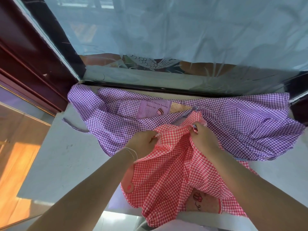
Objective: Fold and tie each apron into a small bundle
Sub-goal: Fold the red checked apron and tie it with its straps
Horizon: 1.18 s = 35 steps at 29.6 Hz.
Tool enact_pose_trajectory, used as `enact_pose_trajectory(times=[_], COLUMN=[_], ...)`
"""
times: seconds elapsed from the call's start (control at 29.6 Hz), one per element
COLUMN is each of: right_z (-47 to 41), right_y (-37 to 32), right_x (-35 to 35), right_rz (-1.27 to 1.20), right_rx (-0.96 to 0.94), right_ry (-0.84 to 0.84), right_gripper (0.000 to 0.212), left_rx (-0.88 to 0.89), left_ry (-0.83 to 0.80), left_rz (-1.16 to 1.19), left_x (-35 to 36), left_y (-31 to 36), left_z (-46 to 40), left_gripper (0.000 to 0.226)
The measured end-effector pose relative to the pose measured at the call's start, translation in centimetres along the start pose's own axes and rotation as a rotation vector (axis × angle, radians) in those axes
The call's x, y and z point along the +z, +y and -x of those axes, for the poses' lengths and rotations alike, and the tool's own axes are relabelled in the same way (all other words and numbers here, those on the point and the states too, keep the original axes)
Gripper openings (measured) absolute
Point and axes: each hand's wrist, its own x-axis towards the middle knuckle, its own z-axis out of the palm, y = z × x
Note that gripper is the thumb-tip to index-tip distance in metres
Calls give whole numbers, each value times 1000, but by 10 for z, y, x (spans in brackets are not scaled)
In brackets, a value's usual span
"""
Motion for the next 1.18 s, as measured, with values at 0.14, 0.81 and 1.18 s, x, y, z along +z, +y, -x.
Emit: enact_pose_trajectory(times=[0.14,0.81,1.18], right_z=[2,2,0], right_y=[1,0,-19], right_x=[-4,-84,-152], right_rz=[11,104,-104], right_rx=[-20,-250,-179], right_ry=[-6,-351,-647], right_gripper=[34,47,48], left_rx=[56,-140,-292], left_ry=[-183,-240,64], left_rz=[-68,-481,278], left_x=[-8,-109,-143], left_y=[18,54,42], left_z=[15,37,52], left_gripper=[43,35,39])
